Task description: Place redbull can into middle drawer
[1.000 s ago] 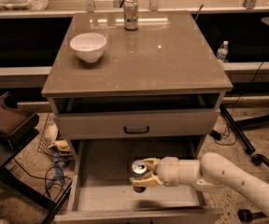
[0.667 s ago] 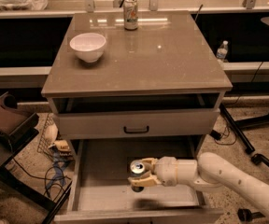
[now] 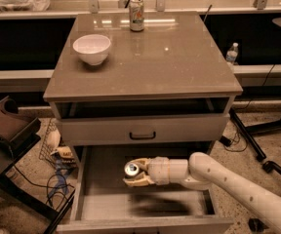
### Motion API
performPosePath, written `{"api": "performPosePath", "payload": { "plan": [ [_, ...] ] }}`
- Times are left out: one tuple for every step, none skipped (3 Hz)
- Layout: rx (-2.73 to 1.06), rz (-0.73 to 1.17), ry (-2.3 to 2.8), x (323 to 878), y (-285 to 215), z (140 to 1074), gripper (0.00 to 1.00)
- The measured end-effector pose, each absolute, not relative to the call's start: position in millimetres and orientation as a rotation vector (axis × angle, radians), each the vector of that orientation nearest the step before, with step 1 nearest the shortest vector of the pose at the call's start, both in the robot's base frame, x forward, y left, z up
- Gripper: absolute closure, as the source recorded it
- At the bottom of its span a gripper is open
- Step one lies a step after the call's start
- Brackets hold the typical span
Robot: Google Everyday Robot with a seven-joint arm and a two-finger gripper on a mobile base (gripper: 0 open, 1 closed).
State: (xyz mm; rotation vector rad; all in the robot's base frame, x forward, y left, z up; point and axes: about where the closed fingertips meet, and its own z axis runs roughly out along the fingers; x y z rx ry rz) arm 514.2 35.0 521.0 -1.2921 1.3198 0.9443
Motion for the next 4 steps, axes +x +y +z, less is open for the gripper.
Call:
{"api": "performPosePath", "payload": {
  "plan": [
    [-1.366,0.919,1.268,525,52,505,1.00],
    [-1.431,0.929,1.270,527,68,481,1.00],
    [-1.428,0.996,1.282,527,80,457,1.00],
    [-1.363,1.087,1.258,526,86,440,0.97]
  ]
}}
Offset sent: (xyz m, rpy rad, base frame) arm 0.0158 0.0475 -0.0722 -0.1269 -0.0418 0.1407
